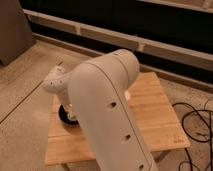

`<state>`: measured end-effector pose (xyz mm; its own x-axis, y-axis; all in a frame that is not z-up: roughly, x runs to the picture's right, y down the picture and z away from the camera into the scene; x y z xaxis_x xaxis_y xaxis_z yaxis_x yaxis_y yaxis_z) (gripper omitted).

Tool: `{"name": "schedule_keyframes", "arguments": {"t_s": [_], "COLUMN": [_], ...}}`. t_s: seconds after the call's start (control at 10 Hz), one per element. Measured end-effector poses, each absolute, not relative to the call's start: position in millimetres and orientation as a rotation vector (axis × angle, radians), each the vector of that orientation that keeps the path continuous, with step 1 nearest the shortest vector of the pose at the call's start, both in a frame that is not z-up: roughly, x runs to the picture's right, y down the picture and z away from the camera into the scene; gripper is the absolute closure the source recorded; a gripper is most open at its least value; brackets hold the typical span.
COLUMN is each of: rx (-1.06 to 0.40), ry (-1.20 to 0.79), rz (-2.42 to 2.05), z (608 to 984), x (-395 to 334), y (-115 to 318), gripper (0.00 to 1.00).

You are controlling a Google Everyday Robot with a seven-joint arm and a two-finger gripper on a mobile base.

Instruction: Place the bottle in the ceramic bowl

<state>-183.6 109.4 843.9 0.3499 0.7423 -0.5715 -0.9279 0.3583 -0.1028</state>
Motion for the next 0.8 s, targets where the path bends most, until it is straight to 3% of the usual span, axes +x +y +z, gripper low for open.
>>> {"name": "schedule_keyframes", "arguments": {"t_s": [0.1,0.2,0.8], "rx": [-0.453,-0.453,-0.453], "ry": [0.474,0.474,0.474], "rz": [1.13,1.13,1.131], "z": [843.9,843.9,844.0], "x": [-183.6,-183.5,-182.9], "y": [109.5,109.4,109.3], "gripper": [0.24,0.2,0.2]}}
